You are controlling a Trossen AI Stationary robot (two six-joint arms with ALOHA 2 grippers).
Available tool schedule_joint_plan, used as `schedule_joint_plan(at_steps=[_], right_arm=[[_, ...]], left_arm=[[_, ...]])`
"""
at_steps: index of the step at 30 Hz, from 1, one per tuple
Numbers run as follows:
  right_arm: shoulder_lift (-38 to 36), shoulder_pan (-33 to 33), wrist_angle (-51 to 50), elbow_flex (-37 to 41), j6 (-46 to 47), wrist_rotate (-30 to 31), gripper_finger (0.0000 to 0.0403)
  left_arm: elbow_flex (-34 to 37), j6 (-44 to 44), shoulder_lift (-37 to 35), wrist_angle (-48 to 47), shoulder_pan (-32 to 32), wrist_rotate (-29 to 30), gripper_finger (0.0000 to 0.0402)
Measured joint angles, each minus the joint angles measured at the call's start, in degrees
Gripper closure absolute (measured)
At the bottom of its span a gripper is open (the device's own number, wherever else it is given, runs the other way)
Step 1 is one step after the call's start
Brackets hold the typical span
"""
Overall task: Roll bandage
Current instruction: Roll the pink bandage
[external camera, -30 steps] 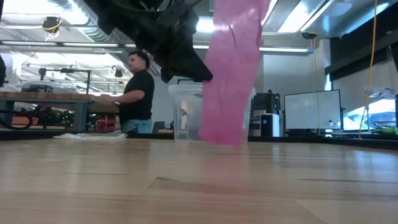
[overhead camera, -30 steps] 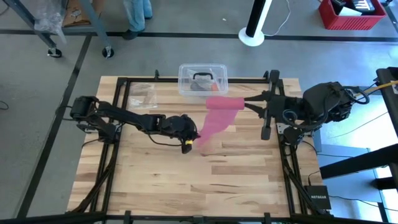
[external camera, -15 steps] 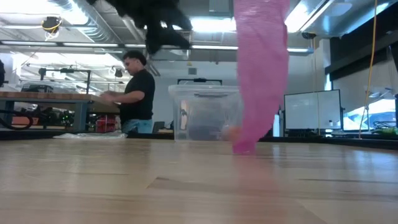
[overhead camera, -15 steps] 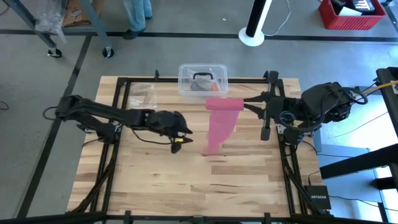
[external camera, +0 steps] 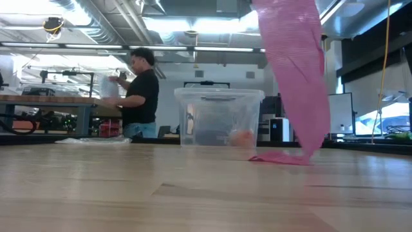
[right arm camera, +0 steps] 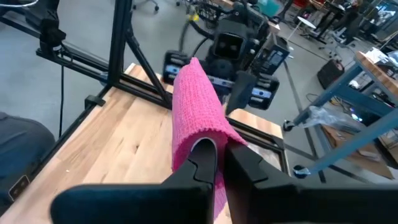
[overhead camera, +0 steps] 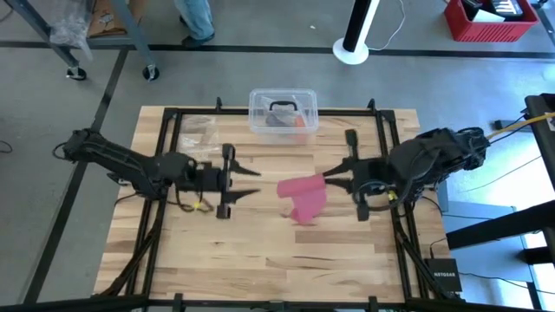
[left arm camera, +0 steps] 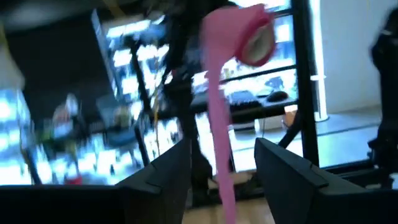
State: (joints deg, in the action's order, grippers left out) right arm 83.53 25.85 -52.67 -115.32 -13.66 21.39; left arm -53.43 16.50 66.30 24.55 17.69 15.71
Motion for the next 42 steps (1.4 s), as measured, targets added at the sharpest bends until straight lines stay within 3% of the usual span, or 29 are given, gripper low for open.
schedule_joint_plan(at_steps=[6, 14, 20, 42], right_arm=[[0.02, 0.00, 4.40, 4.75, 0.08, -0.05, 0.0386], [0.05, 0.00, 7.52, 8.50, 1.74, -0.54, 0.0386], [-0.02, 0.00, 8.60, 8.61, 1.85, -0.53, 0.0386], [2.51, 0.00, 9.25, 8.61, 1.13, 0.06, 0.0386]], left_arm=[[0.10, 10.60, 1.15, 5.73, 4.36, 4.43, 0.0246], [0.09, 18.31, 4.36, 9.90, 6.27, 4.66, 0.0258], [0.07, 19.53, 6.10, 15.62, 6.29, 4.69, 0.0258], [0.09, 20.19, 8.22, 18.21, 6.17, 5.32, 0.0258]])
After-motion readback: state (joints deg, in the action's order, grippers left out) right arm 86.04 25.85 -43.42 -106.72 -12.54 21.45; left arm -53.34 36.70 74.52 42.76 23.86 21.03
